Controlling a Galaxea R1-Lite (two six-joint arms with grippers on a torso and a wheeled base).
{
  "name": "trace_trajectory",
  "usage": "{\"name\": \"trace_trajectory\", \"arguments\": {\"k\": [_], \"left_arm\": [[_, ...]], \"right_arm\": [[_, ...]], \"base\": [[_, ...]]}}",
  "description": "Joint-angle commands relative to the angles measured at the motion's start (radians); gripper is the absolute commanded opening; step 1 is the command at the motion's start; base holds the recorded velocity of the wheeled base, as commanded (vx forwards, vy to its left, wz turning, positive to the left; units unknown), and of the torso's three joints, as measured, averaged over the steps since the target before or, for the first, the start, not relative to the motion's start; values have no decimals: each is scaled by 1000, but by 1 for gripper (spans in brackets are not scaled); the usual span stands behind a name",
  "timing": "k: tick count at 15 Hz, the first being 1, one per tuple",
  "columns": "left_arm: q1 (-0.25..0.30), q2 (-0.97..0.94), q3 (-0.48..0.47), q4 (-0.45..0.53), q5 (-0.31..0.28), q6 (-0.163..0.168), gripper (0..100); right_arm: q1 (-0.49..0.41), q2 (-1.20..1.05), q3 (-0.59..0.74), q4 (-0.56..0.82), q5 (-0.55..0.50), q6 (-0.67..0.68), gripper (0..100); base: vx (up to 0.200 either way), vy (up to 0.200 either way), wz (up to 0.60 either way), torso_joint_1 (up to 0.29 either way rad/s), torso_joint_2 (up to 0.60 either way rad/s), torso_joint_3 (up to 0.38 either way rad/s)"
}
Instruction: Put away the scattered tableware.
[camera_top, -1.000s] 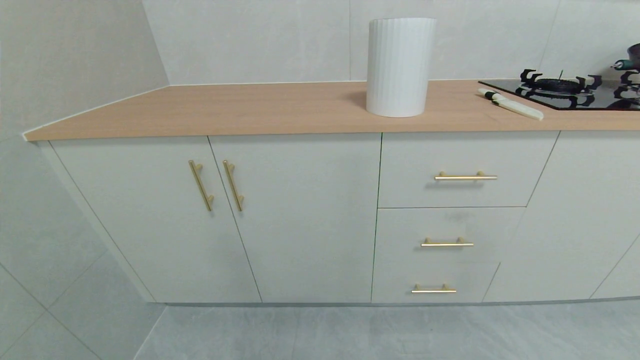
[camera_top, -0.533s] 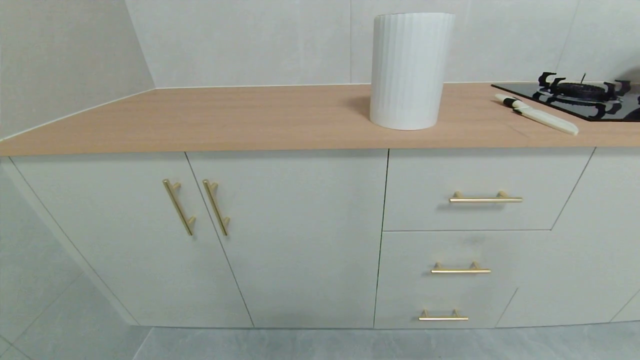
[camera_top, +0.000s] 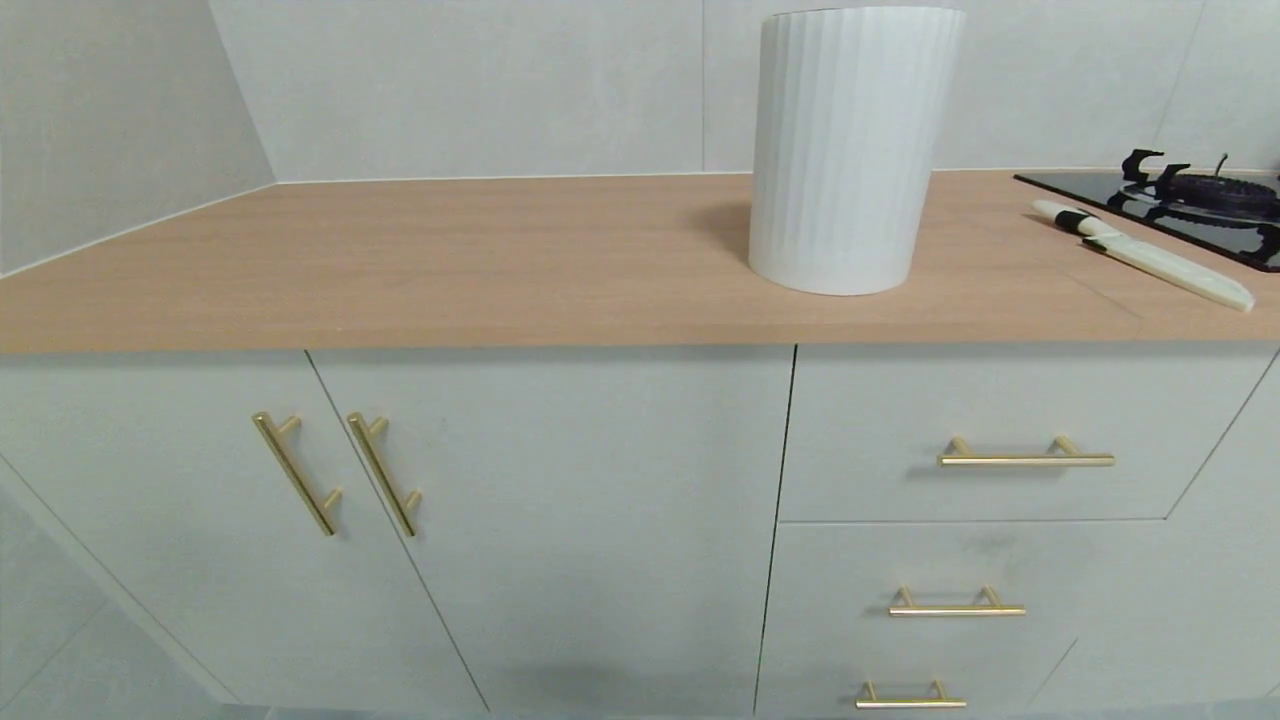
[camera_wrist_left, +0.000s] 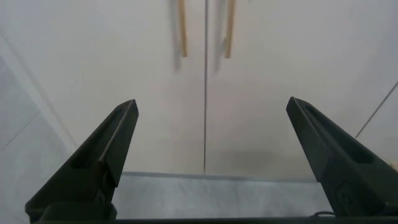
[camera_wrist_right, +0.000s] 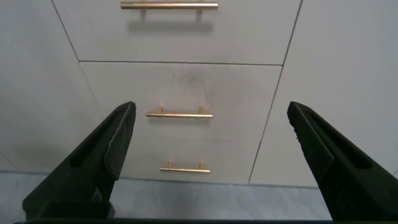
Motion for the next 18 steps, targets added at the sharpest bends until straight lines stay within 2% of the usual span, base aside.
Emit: {"name": "trace_trajectory", "arguments": {"k": [1,2,5,18], "left_arm": [[0,0,0,-1,0,0,100],[0,0,0,-1,0,0,100],[0,0,0,-1,0,0,100],[0,0,0,-1,0,-3,100]], "right_arm": [[0,2,0,0,1,-1,100],[2,2,0,0,1,-1,100],[0,2,0,0,1,-1,100],[0,2,0,0,1,1,100]], "base": [[0,0,0,0,0,0],[0,0,0,0,0,0],[0,0,-600,-1,7,6],[0,0,0,0,0,0]]}}
